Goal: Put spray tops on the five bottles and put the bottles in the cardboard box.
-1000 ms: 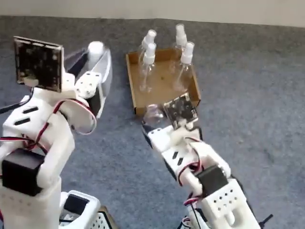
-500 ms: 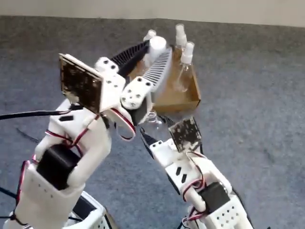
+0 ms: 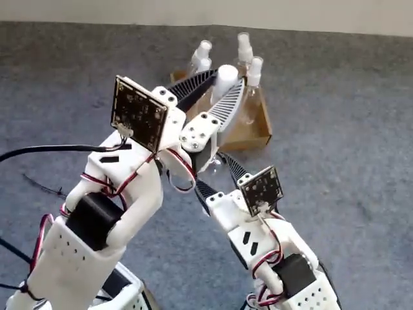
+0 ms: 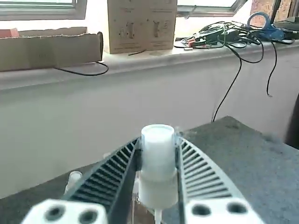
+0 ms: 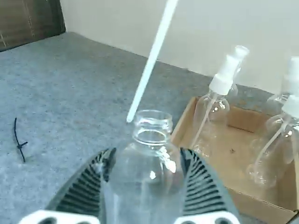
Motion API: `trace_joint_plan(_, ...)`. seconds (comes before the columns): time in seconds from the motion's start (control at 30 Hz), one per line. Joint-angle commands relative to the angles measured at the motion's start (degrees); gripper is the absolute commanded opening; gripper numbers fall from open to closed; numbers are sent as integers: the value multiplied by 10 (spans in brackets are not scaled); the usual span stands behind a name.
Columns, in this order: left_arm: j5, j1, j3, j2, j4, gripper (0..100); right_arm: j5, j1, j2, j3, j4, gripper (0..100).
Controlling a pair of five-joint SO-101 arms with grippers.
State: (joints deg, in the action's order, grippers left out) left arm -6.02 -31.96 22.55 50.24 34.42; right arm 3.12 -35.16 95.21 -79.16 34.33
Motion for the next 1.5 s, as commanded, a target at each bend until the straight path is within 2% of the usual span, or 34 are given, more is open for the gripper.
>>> trace_joint_plan(0.0, -5, -10, -9, 6, -19, 53, -5, -5, 7, 1, -20, 4)
trace_joint_plan(0.1, -3, -7, -26, 6, -42, 53, -4, -5, 7, 1, -20, 4)
trace_joint_plan(0.6, -6, -23, -34, -65, -42, 53, -6, -3, 7, 1, -21, 4)
trace_joint_plan(0.77, -6, -22, -33, -37, 18, 53, -7, -1, 7, 6, -23, 4)
trace_joint_plan(0.97, -5, -22, -33, -5, 117, 53, -7, 27, 7, 2, -106, 4)
trace_joint_plan(1.3, -2, 6, 12, 3, 141, 58, -7, 26, 7, 6, -122, 4)
trace_joint_plan(1.47, -2, 6, 16, 4, 182, 149, -7, 28, 7, 6, -122, 4)
